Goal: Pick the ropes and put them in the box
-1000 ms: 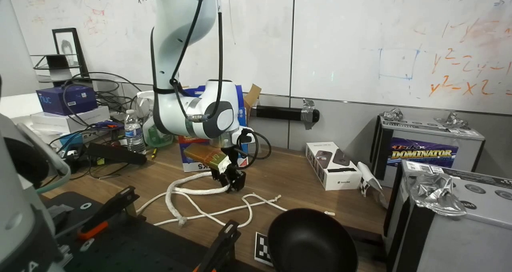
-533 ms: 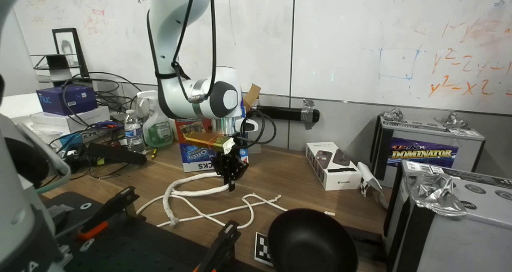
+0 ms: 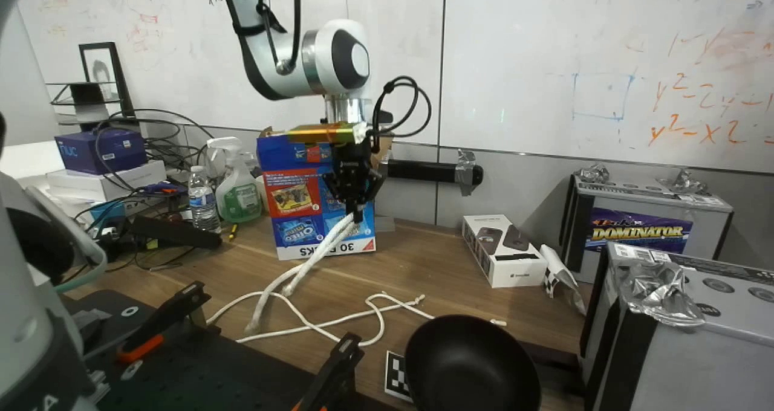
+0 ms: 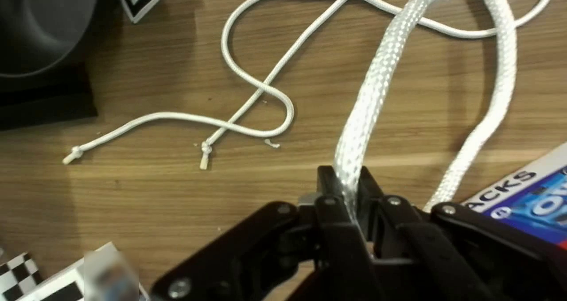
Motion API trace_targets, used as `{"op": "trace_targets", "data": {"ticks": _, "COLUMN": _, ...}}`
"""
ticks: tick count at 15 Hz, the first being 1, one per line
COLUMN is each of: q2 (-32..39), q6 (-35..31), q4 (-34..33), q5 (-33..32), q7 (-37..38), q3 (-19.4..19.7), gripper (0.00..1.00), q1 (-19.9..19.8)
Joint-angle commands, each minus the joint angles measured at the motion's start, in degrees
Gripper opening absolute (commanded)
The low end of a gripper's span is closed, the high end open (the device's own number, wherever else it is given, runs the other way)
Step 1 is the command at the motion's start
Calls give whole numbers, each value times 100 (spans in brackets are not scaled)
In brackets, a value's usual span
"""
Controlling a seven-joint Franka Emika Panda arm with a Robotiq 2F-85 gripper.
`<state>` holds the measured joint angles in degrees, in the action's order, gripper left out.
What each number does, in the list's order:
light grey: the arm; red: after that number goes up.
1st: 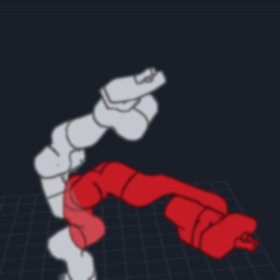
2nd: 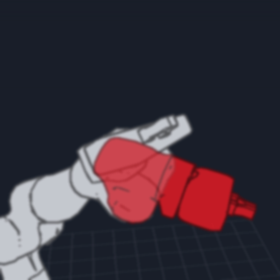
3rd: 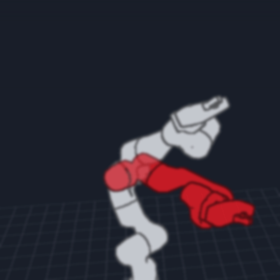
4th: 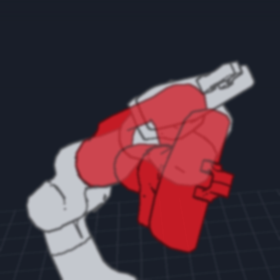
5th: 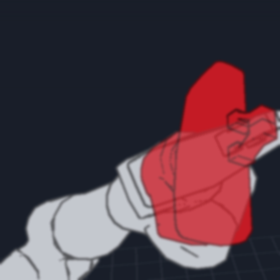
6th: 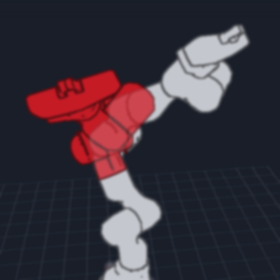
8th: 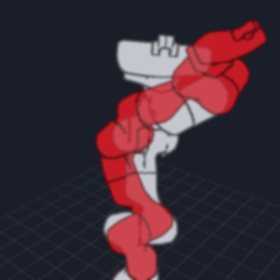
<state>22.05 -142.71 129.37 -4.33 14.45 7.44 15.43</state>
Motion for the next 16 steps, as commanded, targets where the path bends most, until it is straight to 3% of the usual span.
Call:
{"op": "trace_targets", "data": {"ticks": 1, "q2": -1033, "q6": 1089, "q4": -195, "q5": -178, "q7": -285, "q3": -314, "gripper": 14, "q1": -348}}
{"op": "trace_targets", "data": {"ticks": 5, "q2": -1511, "q6": 2754, "q4": -1227, "q5": -226, "q7": -275, "q3": -594, "gripper": 14, "q1": -553}}
{"op": "trace_targets", "data": {"ticks": 9, "q2": -1494, "q6": 4035, "q4": -2641, "q5": -382, "q7": -74, "q3": -864, "gripper": 15, "q1": -594}}
{"op": "trace_targets", "data": {"ticks": 16, "q2": -752, "q6": 4708, "q4": -4801, "q5": -435, "q7": 358, "q3": -1296, "gripper": 14, "q1": -368}}
